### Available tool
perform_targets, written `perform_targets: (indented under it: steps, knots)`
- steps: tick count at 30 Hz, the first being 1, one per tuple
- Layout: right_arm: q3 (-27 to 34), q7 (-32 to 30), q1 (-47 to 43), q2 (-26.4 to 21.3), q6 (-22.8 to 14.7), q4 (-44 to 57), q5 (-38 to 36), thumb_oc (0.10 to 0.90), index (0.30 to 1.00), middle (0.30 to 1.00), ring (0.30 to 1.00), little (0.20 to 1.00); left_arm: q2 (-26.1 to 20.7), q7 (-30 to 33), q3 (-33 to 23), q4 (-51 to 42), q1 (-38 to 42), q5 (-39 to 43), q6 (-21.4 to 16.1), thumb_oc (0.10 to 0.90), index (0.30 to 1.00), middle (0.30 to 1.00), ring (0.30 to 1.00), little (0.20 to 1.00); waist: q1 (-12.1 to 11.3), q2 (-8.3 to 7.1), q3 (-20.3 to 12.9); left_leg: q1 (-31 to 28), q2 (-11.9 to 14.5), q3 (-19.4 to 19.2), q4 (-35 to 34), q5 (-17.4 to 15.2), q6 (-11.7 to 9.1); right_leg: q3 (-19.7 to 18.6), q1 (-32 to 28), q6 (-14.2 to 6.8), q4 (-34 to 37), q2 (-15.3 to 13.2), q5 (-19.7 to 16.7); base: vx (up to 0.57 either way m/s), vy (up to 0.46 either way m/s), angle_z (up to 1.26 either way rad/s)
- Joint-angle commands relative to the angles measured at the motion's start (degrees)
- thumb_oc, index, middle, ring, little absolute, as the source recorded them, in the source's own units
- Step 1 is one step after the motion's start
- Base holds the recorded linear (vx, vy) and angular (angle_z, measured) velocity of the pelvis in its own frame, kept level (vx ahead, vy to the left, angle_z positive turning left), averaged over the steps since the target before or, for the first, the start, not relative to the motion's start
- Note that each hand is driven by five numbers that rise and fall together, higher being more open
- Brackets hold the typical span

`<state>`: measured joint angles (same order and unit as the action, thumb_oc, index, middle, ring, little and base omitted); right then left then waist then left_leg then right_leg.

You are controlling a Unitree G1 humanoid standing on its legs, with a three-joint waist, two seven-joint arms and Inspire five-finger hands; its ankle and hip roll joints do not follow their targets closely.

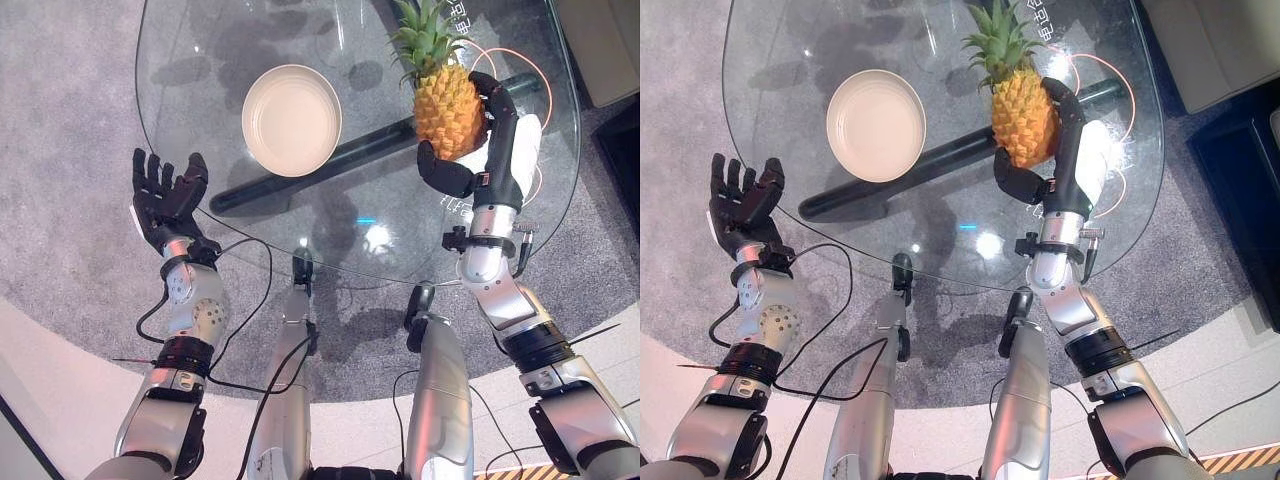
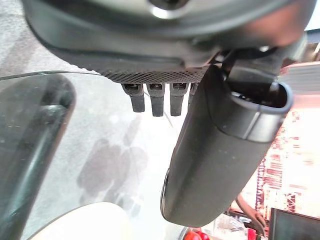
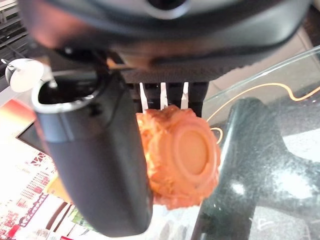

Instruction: Pick up the fruit to the plate

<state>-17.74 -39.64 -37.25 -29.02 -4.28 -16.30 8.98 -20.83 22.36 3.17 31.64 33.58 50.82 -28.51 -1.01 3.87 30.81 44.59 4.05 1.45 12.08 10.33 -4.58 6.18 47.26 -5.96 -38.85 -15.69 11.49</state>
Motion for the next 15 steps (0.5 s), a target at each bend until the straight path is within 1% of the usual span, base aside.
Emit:
perform_targets:
  steps: [1, 4, 5, 8, 11, 15]
  knots:
    - [4.0, -0.5, -3.2, 0.6, -7.4, 11.8, 4.8, 0.1, 0.3, 0.3, 0.3, 0.2, -2.6, 0.0, -4.5, -5.2, 3.0, -5.0, -7.0, 0.8, 0.9, 0.9, 0.9, 0.9, 0.2, -1.56, -1.0, -0.5, 1.0, -2.0, 12.3, -11.9, 1.0, -1.0, -2.1, -0.6, 13.2, 0.5, -11.1, 0.0, 0.0, 0.0]
    - [4.0, 0.4, -2.9, 1.1, -8.0, 13.2, 6.1, 0.1, 0.3, 0.3, 0.3, 0.2, -1.4, -2.1, -4.1, -7.9, 2.8, -6.5, -7.3, 0.8, 0.9, 0.9, 0.9, 0.9, 0.1, -1.55, -1.0, -0.5, 1.0, -2.0, 12.3, -11.9, 1.1, -0.9, -2.1, -0.6, 13.3, 0.5, -11.2, 0.0, 0.0, 0.0]
    - [4.0, 1.0, -3.0, 1.3, -8.0, 14.0, 6.7, 0.1, 0.3, 0.3, 0.3, 0.2, -0.8, -3.2, -3.7, -9.8, 2.7, -7.0, -6.5, 0.8, 0.9, 0.9, 0.9, 0.9, 0.0, -1.5, -1.0, -0.6, 1.0, -2.0, 12.2, -11.9, 1.1, -0.9, -2.2, -0.6, 13.2, 0.6, -11.2, 0.0, 0.0, 0.0]
    - [4.1, 1.7, -3.1, 1.5, -8.4, 15.0, 7.7, 0.1, 0.3, 0.3, 0.3, 0.2, -0.3, -3.7, -3.0, -12.3, 2.7, -7.6, -5.7, 0.8, 0.9, 0.9, 0.9, 0.9, 0.0, -1.43, -1.0, -0.7, 1.0, -2.0, 12.1, -11.9, 1.1, -0.9, -2.3, -0.7, 13.3, 0.5, -11.3, 0.0, 0.0, 0.0]
    - [4.0, 3.0, -3.5, 1.5, -8.8, 16.4, 8.6, 0.1, 0.3, 0.3, 0.3, 0.2, 0.1, -5.9, -1.9, -15.0, 3.3, -6.8, -4.0, 0.8, 0.9, 0.9, 0.9, 0.9, 0.1, -1.51, -1.0, -0.8, 0.9, -2.1, 12.1, -11.9, 1.2, -0.9, -2.5, -0.8, 13.5, 0.5, -11.3, 0.0, 0.0, 0.0]
    - [3.8, 4.0, -3.9, 1.6, -9.2, 17.2, 8.9, 0.1, 0.3, 0.3, 0.3, 0.2, 0.6, -7.3, -0.9, -16.9, 3.7, -6.4, -2.3, 0.8, 0.9, 0.9, 0.9, 0.9, 0.2, -1.56, -1.0, -0.9, 1.0, -2.2, 12.2, -11.9, 1.3, -1.0, -2.6, -0.8, 13.5, 0.5, -11.5, 0.0, 0.0, 0.0]
